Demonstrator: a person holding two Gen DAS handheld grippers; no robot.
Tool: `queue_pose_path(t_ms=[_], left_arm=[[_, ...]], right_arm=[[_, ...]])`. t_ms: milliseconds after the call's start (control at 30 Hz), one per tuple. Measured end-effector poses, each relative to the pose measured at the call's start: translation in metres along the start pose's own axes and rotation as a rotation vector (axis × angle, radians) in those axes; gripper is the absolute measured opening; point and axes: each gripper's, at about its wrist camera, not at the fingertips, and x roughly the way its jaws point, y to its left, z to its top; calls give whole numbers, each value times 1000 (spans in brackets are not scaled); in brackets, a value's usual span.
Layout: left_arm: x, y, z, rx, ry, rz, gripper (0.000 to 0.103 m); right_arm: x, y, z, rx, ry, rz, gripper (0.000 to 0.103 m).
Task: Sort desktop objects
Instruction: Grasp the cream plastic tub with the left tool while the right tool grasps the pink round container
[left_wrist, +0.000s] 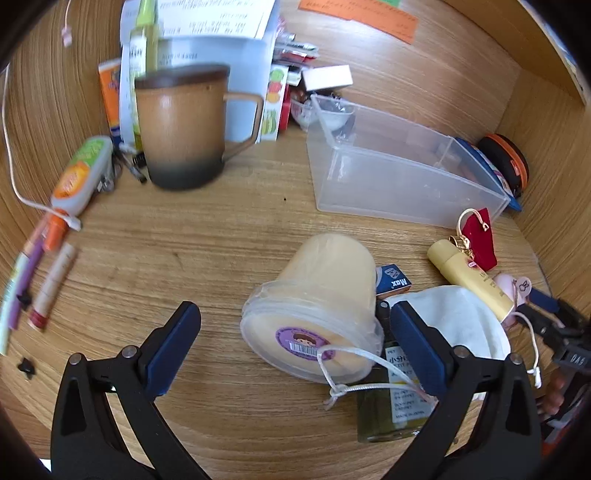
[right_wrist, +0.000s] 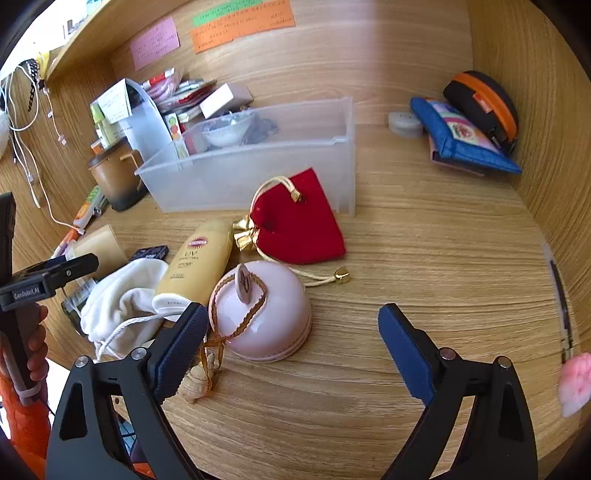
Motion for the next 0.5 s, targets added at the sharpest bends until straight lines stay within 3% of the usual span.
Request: queue_pose_path(t_ms=[433, 500], left_arm=[[18, 7, 1, -45, 29, -12, 103], [20, 7, 2, -40, 27, -9, 103]], right_arm=[[19, 4, 2, -9, 38, 6, 91], [22, 4, 3, -11, 43, 6, 85]])
